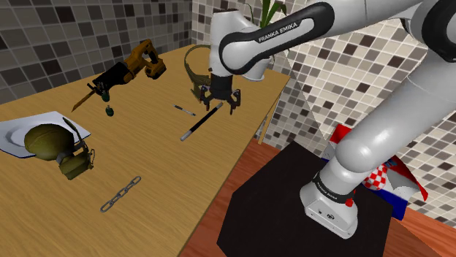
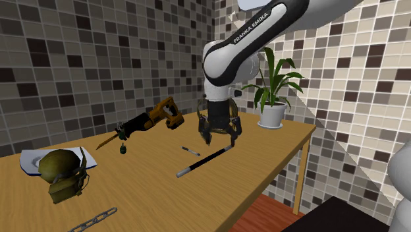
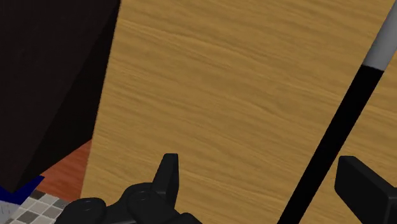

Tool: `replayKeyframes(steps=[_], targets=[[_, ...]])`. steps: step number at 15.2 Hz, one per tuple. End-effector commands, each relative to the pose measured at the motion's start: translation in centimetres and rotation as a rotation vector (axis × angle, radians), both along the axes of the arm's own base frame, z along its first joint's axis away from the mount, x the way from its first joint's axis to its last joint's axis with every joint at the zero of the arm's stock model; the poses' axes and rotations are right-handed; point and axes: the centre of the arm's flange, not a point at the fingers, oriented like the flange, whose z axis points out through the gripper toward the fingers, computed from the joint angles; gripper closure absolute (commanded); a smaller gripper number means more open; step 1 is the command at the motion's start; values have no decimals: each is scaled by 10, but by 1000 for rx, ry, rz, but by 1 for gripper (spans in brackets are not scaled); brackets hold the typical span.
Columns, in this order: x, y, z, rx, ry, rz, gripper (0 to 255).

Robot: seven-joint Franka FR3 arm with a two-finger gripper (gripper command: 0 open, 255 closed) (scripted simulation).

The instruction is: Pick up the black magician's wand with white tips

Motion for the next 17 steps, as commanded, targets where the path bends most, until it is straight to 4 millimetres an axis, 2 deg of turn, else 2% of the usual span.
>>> replayKeyframes(steps=[1,7,14,16,17], targets=[[21,5,-14,-11,-14,-91,0],[82,4,-49,-44,-50,-325,0],[82,4,-86,-44,-50,-325,0],[82,4,-89,-44,-50,-325,0],[82,5,-89,-44,-50,-325,255]])
